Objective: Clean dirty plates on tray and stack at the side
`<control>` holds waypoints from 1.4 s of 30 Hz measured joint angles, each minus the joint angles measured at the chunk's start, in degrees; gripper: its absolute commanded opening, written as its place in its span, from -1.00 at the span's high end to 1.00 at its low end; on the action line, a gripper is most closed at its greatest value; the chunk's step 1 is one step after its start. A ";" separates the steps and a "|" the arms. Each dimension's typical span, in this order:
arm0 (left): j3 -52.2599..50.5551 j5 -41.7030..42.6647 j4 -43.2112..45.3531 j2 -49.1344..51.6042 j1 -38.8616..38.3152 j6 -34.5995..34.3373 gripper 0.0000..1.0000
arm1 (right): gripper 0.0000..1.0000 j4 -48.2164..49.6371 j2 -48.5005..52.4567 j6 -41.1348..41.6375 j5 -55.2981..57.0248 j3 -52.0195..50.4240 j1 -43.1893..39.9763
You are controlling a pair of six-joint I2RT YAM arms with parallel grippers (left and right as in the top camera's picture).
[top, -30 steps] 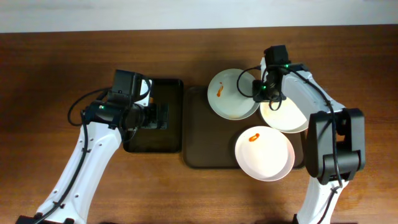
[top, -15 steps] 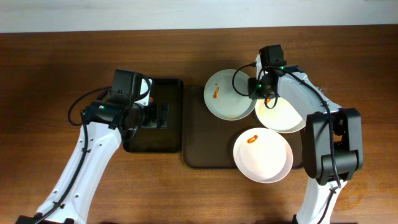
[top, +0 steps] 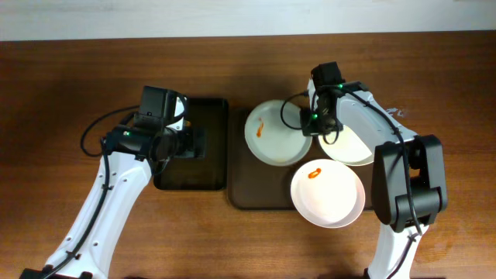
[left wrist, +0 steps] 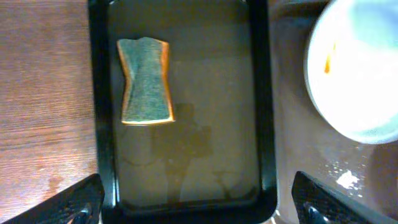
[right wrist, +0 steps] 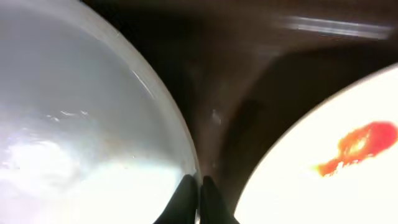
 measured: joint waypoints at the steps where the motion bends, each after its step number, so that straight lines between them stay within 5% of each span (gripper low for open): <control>1: 0.00 -0.42 0.15 0.15 0.00 0.00 -0.88 | 0.92 -1.38 0.00 0.28 0.02 0.00 0.00; 6: 0.02 -1.90 3.69 7.96 0.00 0.00 -0.85 | 0.92 -5.18 0.00 1.57 -2.40 0.00 0.00; 13: 0.02 -6.86 13.27 16.50 0.00 -0.07 -0.51 | 0.90 -6.38 0.00 1.73 -5.42 0.00 0.00; 26: 0.04 -8.52 16.98 24.90 0.11 -1.77 -0.63 | 0.79 -6.12 0.00 1.92 -5.44 0.00 0.00; 35: 0.26 -1.20 14.93 25.51 0.48 -1.90 -0.44 | 0.62 -6.12 0.00 2.34 -5.49 0.00 0.00; 42: 2.08 2.45 10.91 25.51 0.48 -0.52 -0.64 | 0.45 -6.12 0.00 2.34 -5.66 0.00 0.00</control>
